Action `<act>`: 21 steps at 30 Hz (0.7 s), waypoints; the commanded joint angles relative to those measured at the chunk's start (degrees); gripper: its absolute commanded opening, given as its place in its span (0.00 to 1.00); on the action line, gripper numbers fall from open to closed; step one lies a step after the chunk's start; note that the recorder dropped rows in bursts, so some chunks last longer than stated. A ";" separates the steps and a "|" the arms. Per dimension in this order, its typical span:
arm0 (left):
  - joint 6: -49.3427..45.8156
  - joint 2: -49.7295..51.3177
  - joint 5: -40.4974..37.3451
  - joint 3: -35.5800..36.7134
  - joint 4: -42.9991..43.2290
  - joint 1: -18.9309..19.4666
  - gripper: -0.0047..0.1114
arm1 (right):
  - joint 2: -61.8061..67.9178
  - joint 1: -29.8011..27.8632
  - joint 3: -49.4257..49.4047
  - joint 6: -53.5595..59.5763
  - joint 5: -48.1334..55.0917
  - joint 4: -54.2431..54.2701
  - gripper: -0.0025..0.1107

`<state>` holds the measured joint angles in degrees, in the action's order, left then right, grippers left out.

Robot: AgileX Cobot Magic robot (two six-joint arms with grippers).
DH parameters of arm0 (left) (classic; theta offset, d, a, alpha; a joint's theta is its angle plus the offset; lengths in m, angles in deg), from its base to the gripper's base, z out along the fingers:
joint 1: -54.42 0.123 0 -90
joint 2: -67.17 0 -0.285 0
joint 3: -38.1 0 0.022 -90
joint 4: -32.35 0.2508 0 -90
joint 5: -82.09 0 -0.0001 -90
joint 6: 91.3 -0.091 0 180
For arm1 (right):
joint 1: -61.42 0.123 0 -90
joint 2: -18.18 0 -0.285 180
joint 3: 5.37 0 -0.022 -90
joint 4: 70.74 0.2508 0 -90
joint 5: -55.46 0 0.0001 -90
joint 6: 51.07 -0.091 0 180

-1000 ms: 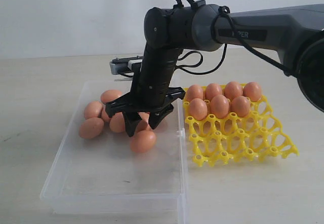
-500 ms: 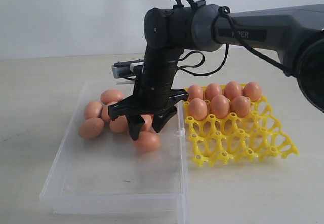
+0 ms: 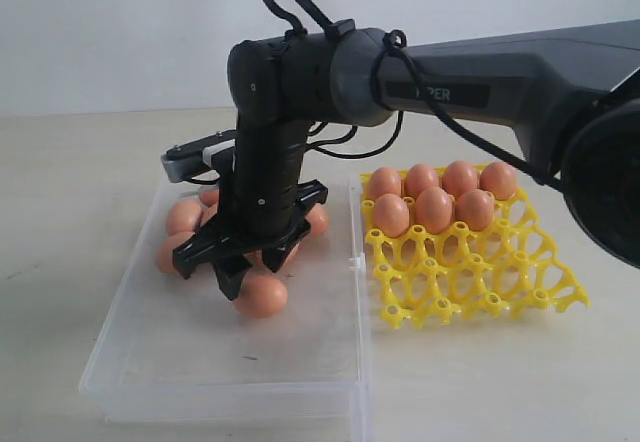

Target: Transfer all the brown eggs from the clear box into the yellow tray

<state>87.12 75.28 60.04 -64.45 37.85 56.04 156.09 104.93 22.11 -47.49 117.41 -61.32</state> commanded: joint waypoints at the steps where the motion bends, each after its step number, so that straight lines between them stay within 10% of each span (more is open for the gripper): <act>1: 0.26 -0.32 0.35 -0.23 -0.06 0.11 0.04 | -0.03 1.17 0.21 2.66 -3.41 -2.12 0.52; 21: 0.26 -0.32 0.35 -0.23 -0.06 0.11 0.04 | -4.81 3.45 -9.65 4.98 -9.37 -2.12 0.52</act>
<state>87.12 75.28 60.04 -64.45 37.85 56.04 153.48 108.94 12.84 -41.32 109.92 -63.90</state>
